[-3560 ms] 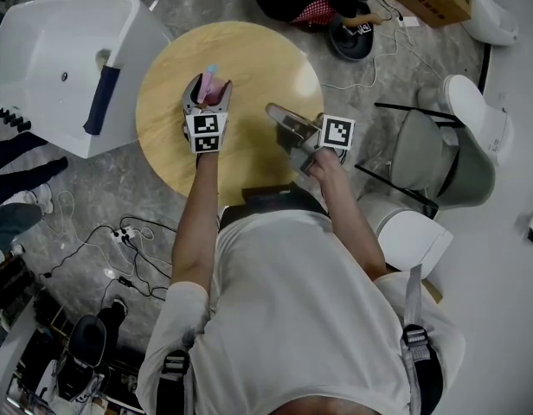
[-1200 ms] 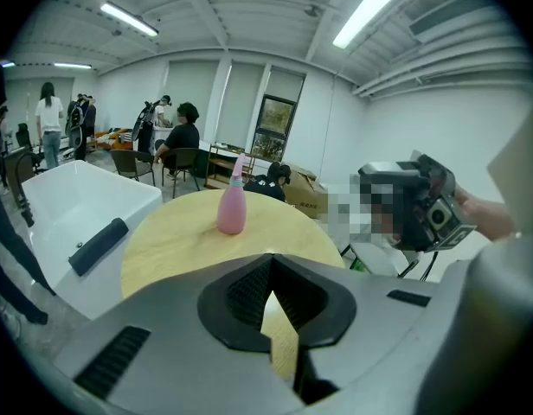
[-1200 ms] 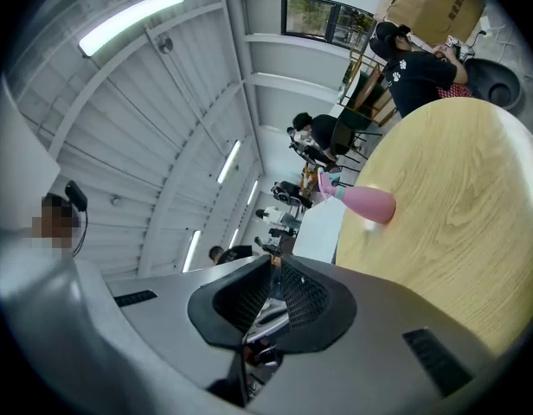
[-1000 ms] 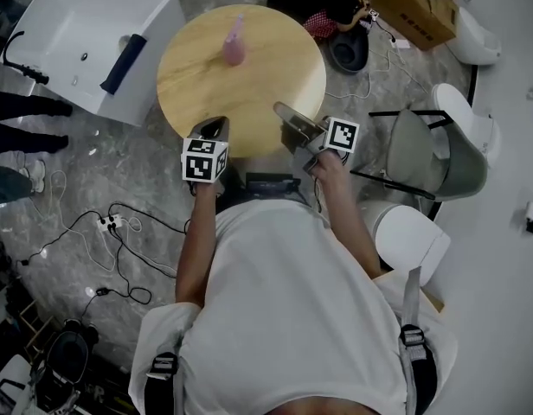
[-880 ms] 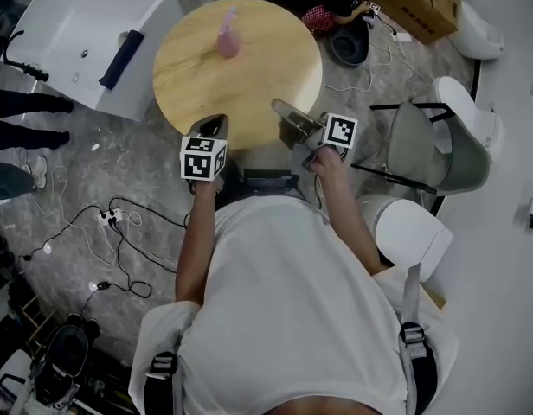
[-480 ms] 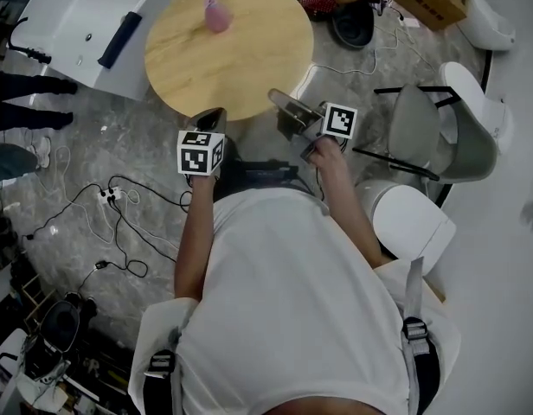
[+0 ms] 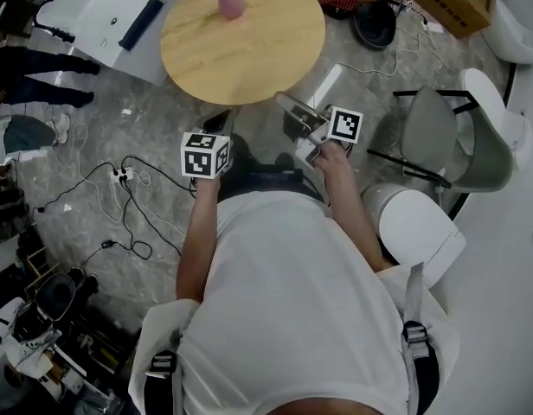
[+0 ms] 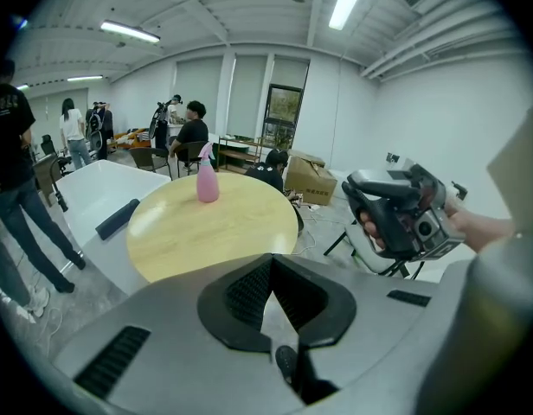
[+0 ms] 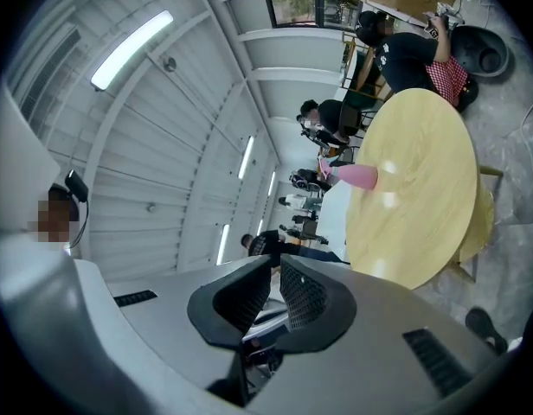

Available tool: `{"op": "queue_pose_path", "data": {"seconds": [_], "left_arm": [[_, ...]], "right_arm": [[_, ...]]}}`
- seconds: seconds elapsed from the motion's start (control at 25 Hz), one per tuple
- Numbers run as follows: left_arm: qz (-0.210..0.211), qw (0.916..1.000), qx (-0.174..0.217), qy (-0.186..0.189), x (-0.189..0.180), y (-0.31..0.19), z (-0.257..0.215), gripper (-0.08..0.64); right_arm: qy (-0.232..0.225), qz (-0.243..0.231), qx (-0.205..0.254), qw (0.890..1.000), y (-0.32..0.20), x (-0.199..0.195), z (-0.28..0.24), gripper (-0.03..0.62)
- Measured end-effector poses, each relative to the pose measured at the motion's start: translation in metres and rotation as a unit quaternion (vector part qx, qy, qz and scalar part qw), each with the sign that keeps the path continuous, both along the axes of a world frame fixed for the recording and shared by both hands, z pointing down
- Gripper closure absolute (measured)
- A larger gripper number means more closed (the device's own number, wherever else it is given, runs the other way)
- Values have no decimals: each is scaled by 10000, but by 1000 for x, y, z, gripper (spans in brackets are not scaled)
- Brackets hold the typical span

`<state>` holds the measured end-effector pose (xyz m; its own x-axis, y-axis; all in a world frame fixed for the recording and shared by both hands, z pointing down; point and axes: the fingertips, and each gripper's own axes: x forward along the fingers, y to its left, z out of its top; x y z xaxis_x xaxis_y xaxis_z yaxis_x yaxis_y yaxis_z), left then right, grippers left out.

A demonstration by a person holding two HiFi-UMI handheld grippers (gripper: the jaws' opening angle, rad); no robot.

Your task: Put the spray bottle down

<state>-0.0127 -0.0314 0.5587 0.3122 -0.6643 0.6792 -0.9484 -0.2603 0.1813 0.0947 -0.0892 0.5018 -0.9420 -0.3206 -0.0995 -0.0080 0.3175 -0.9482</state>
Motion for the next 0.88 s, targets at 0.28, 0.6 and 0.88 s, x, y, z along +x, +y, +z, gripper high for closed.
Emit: {"op": "queue_pose_path", "data": {"seconds": [0.28, 0.6, 0.88], "left_arm": [[-13, 9998, 175, 57, 2, 5, -16, 554], [117, 9997, 157, -124, -9, 17, -8, 554], [79, 9999, -10, -71, -44, 31, -1, 554]], "right_arm": [[-137, 11, 158, 9998, 0, 1, -7, 572], [-49, -96, 321, 9994, 16, -20, -10, 572], [101, -192, 608, 9979, 43, -59, -29, 572]]}}
